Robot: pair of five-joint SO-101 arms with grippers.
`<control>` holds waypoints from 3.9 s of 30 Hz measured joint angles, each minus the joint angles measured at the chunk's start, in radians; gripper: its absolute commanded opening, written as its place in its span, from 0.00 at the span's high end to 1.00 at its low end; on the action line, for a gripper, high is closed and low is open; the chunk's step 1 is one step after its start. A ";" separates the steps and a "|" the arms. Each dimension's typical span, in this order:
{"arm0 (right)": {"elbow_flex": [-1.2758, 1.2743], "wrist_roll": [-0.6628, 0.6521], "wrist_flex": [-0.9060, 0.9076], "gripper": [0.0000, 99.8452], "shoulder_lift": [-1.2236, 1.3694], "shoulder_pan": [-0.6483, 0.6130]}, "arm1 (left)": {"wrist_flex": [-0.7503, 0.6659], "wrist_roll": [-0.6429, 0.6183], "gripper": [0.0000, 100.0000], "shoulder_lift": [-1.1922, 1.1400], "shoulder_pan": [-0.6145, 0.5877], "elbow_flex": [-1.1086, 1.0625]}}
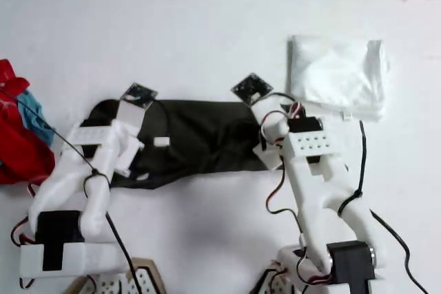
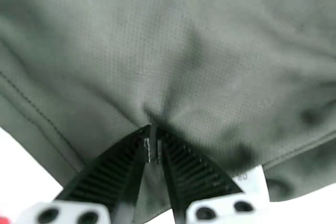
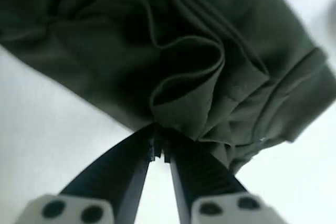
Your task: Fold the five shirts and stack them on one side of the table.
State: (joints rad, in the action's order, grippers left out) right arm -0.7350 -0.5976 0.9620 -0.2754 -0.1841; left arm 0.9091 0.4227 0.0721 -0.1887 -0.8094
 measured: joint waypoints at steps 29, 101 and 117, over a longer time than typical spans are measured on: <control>0.302 0.180 0.120 0.98 0.115 0.118 | 0.000 0.000 0.97 0.000 0.000 0.000; 0.394 0.299 0.227 0.96 0.167 -0.485 | 0.379 -0.160 0.85 0.232 -0.385 0.290; 0.523 0.084 0.606 0.87 -0.276 0.153 | 0.321 -0.275 0.77 -0.262 -0.345 0.499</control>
State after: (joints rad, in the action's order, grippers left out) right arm -0.2117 -0.5132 1.5681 -0.5516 -0.0307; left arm 1.2298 0.1481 -0.1903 -0.5340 -0.3107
